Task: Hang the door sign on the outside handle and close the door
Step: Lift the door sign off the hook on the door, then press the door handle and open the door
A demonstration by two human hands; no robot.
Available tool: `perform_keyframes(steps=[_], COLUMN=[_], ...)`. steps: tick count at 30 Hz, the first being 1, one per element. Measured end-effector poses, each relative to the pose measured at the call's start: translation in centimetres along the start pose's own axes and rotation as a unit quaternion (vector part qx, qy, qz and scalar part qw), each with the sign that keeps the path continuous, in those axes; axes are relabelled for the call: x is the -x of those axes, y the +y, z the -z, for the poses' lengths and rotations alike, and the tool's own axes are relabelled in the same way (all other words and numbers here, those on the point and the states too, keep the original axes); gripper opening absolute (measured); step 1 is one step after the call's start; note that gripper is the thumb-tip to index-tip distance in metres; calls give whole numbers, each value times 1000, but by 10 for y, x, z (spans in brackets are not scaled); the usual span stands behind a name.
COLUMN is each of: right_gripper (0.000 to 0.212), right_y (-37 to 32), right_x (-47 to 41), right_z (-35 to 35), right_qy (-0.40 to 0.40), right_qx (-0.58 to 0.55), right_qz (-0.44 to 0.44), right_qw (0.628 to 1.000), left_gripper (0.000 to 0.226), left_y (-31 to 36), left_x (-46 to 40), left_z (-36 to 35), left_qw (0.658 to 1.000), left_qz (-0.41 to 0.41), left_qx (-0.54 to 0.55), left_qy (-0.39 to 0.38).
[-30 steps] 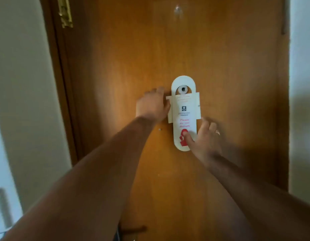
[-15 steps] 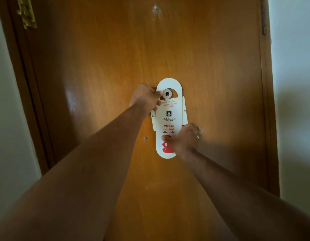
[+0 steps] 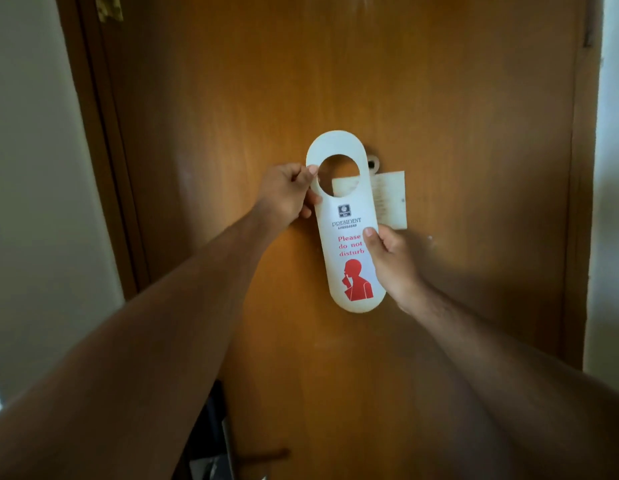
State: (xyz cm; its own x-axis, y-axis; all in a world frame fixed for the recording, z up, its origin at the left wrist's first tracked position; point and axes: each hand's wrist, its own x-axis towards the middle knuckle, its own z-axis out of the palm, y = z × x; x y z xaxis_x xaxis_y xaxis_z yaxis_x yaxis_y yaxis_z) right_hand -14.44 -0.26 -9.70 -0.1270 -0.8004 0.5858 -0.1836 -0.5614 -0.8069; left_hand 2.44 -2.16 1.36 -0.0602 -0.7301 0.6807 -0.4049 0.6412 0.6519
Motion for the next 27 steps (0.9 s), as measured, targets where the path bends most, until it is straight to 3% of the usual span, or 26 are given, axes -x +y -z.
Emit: perform_keyframes(steps=[8, 13, 16, 21, 27], right_gripper=[19, 19, 15, 13, 8], right_y=[77, 98, 106, 108, 111], right_x=[77, 117, 137, 155, 166], right_z=[-51, -78, -94, -117, -128], right_qy=[-63, -86, -100, -108, -93], right_qx=[-44, -38, -29, -19, 20], right_qz=[-89, -115, -124, -143, -147], right_qw=[993, 989, 987, 984, 985], left_gripper=[38, 28, 30, 35, 17], left_y=[-138, -232, -261, -280, -308], left_x=[143, 271, 327, 342, 349], left_z=[26, 28, 13, 4, -15], left_qw=[989, 963, 928, 884, 858], left_qz=[78, 194, 241, 134, 96], left_qx=[-95, -188, -269, -390, -453], left_qy=[81, 4, -93, -221, -222])
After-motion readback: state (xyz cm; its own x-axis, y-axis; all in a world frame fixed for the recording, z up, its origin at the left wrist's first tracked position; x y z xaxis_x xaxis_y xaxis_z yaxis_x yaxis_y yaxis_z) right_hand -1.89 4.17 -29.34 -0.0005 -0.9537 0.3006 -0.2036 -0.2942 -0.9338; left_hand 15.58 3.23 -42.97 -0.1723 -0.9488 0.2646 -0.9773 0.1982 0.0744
